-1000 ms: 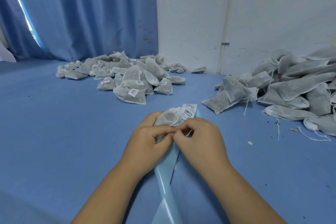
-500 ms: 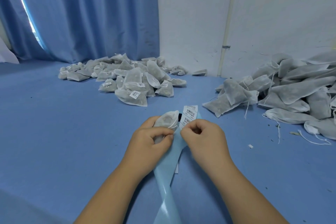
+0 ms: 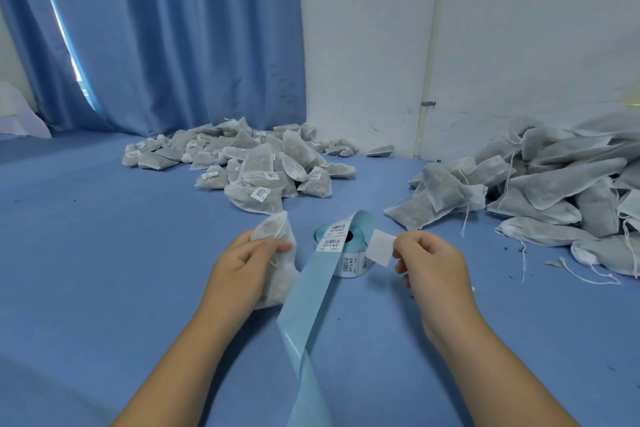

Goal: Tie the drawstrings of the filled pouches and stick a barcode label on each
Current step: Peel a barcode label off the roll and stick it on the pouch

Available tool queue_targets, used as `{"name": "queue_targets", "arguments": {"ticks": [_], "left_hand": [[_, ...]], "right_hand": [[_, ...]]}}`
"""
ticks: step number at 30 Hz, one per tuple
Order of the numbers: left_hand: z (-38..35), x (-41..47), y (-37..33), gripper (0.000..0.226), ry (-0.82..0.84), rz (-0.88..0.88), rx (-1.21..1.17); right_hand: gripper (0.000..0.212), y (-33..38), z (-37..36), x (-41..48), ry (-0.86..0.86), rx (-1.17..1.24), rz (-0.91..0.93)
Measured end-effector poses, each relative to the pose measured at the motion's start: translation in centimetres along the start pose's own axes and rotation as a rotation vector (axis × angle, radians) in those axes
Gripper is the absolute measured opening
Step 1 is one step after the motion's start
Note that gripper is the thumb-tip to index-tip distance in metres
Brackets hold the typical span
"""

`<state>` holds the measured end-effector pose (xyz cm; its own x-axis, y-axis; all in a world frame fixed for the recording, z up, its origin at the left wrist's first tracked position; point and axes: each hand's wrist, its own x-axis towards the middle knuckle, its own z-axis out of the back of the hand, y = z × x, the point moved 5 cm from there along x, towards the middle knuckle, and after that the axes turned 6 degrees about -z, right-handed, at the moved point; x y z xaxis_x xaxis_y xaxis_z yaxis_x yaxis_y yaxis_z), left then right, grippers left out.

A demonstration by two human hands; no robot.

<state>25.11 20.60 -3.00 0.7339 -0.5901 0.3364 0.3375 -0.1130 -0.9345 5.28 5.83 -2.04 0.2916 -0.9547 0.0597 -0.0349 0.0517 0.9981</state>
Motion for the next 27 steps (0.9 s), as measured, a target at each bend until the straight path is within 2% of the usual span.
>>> {"name": "queue_targets", "arguments": {"ticks": [8, 13, 18, 21, 27], "left_hand": [[1.1, 0.0, -4.3, 0.043, -0.089, -0.134, -0.102], [-2.0, -0.7, -9.1, 0.042, -0.008, -0.277, -0.062], [-7.0, -1.4, -13.9, 0.044, 0.126, -0.385, -0.076], [-10.8, -1.5, -15.0, 0.047, 0.2, -0.343, -0.084], [-19.8, -2.6, -12.3, 0.049, 0.302, -0.113, -0.087]], "right_hand": [[0.029, 1.4, 2.3, -0.1, 0.096, -0.028, 0.088], [0.024, 2.8, 5.5, 0.4, 0.105, -0.065, 0.157], [0.018, 3.7, 10.5, 1.8, 0.038, -0.117, 0.195], [0.019, 3.5, 13.9, 2.8, -0.019, -0.125, 0.184], [0.028, 1.0, 19.4, 4.4, -0.161, 0.016, 0.046]]}}
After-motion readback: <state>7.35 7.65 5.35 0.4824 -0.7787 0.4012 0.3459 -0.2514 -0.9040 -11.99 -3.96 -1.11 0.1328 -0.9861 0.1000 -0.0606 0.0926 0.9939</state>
